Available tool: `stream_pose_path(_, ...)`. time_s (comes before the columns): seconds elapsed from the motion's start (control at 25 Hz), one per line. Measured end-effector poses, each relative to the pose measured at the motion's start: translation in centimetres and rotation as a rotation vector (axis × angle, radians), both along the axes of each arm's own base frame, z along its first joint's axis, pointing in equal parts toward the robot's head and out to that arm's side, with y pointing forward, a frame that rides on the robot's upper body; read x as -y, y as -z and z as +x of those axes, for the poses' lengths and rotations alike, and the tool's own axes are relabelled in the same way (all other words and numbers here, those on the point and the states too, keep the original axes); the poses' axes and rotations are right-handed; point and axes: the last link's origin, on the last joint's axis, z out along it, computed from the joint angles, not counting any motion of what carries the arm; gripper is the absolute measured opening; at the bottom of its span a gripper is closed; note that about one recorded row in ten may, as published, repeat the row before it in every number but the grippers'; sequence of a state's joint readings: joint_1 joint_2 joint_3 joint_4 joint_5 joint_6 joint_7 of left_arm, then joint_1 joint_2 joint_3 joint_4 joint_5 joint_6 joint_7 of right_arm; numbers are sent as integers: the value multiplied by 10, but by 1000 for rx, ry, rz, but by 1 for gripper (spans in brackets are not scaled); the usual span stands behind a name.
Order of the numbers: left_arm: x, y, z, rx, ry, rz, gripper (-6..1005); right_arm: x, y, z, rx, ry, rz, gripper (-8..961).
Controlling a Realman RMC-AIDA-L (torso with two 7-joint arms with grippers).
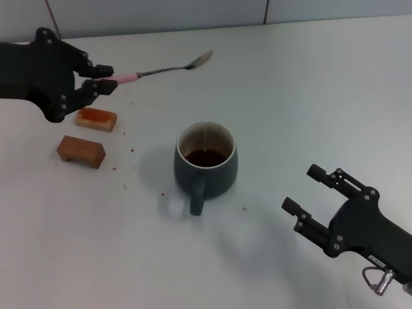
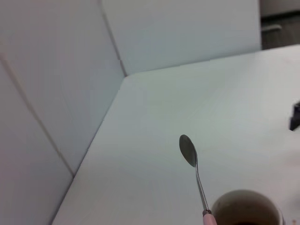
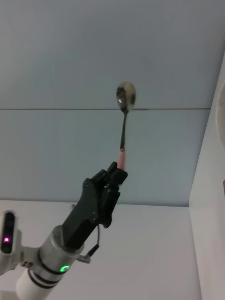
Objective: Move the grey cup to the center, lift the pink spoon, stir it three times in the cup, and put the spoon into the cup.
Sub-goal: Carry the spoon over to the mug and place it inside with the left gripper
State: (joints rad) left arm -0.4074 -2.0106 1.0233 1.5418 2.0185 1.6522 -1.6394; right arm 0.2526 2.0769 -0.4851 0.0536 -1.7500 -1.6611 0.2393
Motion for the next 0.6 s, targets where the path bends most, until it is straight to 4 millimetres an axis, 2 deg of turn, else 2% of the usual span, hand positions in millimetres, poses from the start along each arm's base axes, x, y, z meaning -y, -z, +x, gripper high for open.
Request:
stream_pose_path(0.24, 6, 2, 26, -113, 103, 8, 125, 0, 0, 1, 4, 6, 0, 677)
stream_pose_path(0.44, 6, 24, 44, -295, 170, -16, 126, 0, 0, 1, 5, 7, 0, 677)
stream_pose_path(0.6, 4, 32, 52, -378, 198, -9, 126, 0, 0, 1, 5, 9, 1, 677)
